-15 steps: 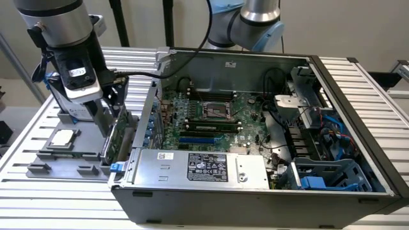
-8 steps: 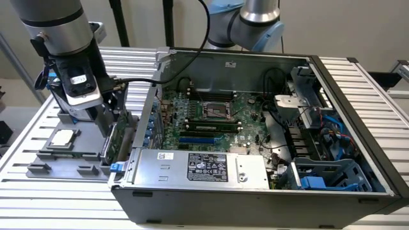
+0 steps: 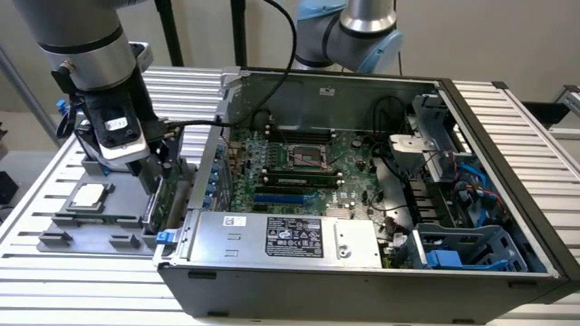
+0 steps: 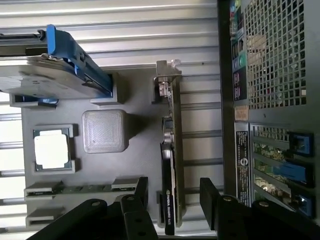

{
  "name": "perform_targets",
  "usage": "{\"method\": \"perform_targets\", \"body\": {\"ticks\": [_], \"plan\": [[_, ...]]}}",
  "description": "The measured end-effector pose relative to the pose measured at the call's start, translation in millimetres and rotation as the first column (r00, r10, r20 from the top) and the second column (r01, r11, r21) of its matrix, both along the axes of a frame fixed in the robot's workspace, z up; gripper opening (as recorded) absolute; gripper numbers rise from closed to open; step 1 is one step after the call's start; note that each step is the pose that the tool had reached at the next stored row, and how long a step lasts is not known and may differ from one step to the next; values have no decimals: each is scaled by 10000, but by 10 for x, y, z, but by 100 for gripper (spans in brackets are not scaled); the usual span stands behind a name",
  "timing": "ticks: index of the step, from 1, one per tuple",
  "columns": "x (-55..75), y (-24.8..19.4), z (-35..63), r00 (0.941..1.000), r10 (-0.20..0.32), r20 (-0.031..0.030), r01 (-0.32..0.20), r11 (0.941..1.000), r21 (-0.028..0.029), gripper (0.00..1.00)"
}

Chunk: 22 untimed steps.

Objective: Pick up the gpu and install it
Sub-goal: 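Pick up the gpu and move the gpu toward the slot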

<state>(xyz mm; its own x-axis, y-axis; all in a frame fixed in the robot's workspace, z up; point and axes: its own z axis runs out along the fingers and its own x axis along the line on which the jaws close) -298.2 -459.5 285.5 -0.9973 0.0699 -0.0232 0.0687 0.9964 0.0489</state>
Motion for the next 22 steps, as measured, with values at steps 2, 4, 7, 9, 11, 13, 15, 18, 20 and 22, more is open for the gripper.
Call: {"method": "perform_targets", "body": {"ticks": [2,4,7,9,11,13,15,18,20,22], "plan": [[0,2,-37,10000,0,11,0,10000,0,100],[0,4,-73,10000,0,20,0,10000,1,100],[0,8,-129,10000,0,28,0,10000,1,100],[0,13,-165,10000,-1,32,1,10000,1,100],[0,19,-200,10000,0,36,0,10000,1,100],[0,28,-237,10000,0,40,0,10000,0,100],[-1,40,-273,10000,0,52,0,10000,1,100],[-10,62,-328,10000,0,91,0,10000,0,100],[-26,68,-364,9999,0,142,0,10000,1,100],[-45,70,-399,9998,0,200,0,10000,0,100]]}}
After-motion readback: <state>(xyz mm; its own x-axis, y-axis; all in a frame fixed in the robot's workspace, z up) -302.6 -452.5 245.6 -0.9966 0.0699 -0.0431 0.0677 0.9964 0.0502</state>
